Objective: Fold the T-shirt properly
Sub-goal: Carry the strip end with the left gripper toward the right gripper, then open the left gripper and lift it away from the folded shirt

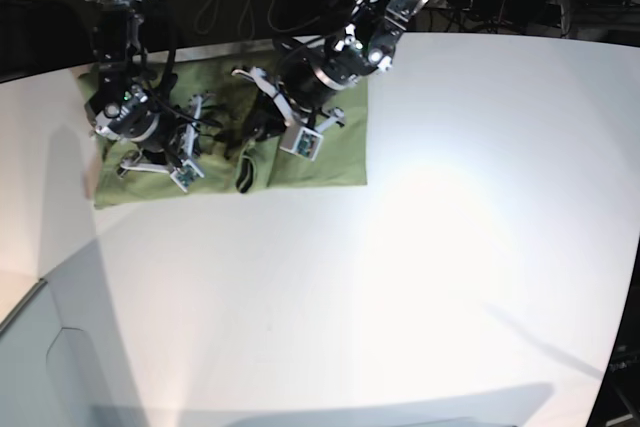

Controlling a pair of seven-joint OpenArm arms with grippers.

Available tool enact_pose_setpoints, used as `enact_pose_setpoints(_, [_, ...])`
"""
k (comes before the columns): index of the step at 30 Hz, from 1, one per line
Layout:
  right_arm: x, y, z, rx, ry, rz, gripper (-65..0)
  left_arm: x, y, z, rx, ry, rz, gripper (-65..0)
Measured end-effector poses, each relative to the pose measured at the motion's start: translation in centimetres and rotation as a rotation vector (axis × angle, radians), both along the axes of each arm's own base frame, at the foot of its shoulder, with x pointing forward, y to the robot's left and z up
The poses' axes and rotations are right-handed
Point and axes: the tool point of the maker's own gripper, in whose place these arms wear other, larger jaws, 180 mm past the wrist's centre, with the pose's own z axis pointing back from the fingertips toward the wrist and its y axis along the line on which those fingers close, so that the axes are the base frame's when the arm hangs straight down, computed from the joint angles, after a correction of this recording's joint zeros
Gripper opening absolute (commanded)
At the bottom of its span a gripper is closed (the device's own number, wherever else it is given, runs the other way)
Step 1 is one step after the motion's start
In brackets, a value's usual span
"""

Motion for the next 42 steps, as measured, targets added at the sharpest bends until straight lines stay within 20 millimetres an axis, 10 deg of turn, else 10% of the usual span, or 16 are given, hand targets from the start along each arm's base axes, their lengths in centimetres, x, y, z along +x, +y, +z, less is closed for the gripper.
enact_pose_setpoints(22, [-0.2,0.1,-0.1,0.003,0.004,0.0,-61.1,0.6,-0.9,-1.2,-0.001,0.032,0.0,-65.0])
enact_pose_setpoints(31, [-0.3,0.1,-0.2,0.003,0.005,0.0,-61.1,1.1,-1.0,1.1,-0.032,-0.023,0.003,-23.2])
enact_pose_setpoints(42, [0.3,0.0,1.7,-0.016,-0.049,0.007,-61.1,1.1,2.0,7.2,-0.041,-0.208,-0.003,-21.6])
